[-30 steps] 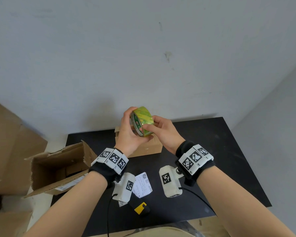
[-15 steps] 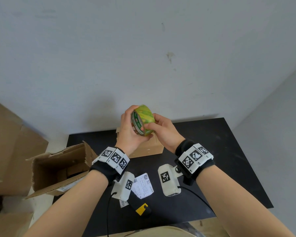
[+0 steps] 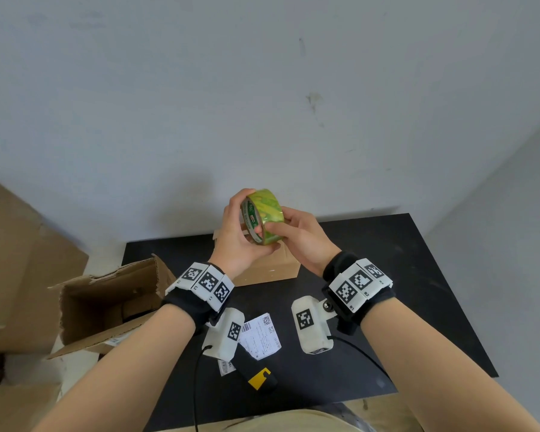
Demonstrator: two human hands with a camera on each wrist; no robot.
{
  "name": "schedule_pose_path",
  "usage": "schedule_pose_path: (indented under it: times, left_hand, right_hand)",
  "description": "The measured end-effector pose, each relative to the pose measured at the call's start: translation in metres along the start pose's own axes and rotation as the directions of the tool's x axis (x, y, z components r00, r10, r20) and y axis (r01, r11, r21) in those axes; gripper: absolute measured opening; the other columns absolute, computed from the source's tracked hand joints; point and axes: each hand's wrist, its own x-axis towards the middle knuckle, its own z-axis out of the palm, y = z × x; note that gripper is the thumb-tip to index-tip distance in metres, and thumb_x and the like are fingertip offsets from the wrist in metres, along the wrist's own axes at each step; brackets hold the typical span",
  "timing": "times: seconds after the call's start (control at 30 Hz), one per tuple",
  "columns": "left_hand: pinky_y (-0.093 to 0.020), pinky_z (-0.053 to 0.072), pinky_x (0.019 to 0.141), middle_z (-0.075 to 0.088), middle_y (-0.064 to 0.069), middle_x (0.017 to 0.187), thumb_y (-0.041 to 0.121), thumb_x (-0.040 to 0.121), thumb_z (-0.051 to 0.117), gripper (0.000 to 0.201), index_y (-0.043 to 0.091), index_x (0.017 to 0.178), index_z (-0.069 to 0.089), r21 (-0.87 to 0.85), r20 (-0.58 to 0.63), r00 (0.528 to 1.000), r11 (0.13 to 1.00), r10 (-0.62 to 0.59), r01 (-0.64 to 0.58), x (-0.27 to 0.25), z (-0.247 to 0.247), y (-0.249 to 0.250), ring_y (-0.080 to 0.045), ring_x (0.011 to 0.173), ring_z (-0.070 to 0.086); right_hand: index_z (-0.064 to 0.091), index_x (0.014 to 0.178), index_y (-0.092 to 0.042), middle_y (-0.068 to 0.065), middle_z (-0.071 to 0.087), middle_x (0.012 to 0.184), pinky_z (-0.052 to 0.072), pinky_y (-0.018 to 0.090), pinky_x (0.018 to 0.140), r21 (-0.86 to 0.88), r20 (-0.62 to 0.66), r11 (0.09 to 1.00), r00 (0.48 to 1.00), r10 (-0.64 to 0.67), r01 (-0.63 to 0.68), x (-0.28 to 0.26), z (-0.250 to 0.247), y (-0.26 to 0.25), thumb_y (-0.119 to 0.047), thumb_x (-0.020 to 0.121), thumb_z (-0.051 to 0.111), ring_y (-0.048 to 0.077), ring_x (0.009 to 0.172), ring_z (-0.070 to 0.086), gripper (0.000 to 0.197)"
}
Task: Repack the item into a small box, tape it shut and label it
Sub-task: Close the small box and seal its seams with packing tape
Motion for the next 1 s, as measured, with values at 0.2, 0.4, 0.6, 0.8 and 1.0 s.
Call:
schedule_pose_path:
  times: [0.2,0.4,0.6,0.8,1.0]
  left_hand:
    - [-0.046,0.053,0.089,0.041,-0.001,0.131,0.022,0.050,0.088,0.098,0.044,0.129,0.033,-0.008,-0.011,1.000,1.000,-0.016,0.016,-0.001,-0.002,0.000,-0.027,0.111,0.058]
    - [-0.045,0.052,0.091,0.040,0.000,0.132,0.022,0.052,0.087,0.099,0.043,0.131,0.031,0.022,0.001,1.000,1.000,-0.022,0.022,-0.003,-0.003,-0.001,-0.026,0.112,0.057]
    - [-0.042,0.050,0.095,0.042,0.002,0.132,0.023,0.053,0.087,0.104,0.045,0.137,0.029,0.066,0.104,0.993,0.997,-0.056,0.049,-0.001,-0.010,0.000,-0.015,0.121,0.049]
    - [-0.022,0.049,0.089,0.057,-0.001,0.119,0.024,0.056,0.090,0.111,0.045,0.140,0.021,-0.058,0.095,0.967,0.969,-0.236,0.242,0.000,-0.023,0.001,-0.010,0.108,0.059]
    - [-0.042,0.049,0.097,0.057,-0.001,0.121,0.054,0.030,0.089,0.113,0.021,0.128,0.044,-0.256,0.046,0.902,0.867,-0.430,0.427,0.005,-0.025,0.000,-0.018,0.111,0.059]
  right_hand:
    - [0.062,0.113,0.002,0.018,0.068,0.101,0.049,0.038,0.094,-0.063,-0.029,0.998,0.999,-0.011,0.010,0.001,0.002,0.002,-0.005,0.088,0.058,0.025,0.096,0.065,0.026]
    - [0.064,0.110,-0.001,0.019,0.068,0.101,0.047,0.044,0.098,-0.086,-0.040,0.996,0.999,0.010,-0.014,0.002,0.002,0.003,-0.006,0.090,0.057,0.026,0.096,0.065,0.022]
    - [0.054,0.123,0.001,0.023,0.065,0.110,0.045,0.049,0.101,-0.021,-0.078,0.998,0.995,0.057,-0.059,0.003,0.002,0.005,-0.006,0.091,0.057,0.032,0.103,0.063,0.033]
    - [0.045,0.133,-0.032,0.021,0.062,0.116,0.055,0.042,0.085,0.049,-0.021,0.997,0.998,0.065,-0.064,0.005,-0.005,-0.007,-0.009,0.094,0.053,0.027,0.093,0.066,0.046]
    - [0.051,0.114,-0.024,0.025,0.061,0.119,0.052,0.047,0.091,-0.001,-0.021,0.994,0.994,0.108,-0.108,0.012,-0.012,-0.006,-0.018,0.094,0.056,0.032,0.098,0.064,0.022]
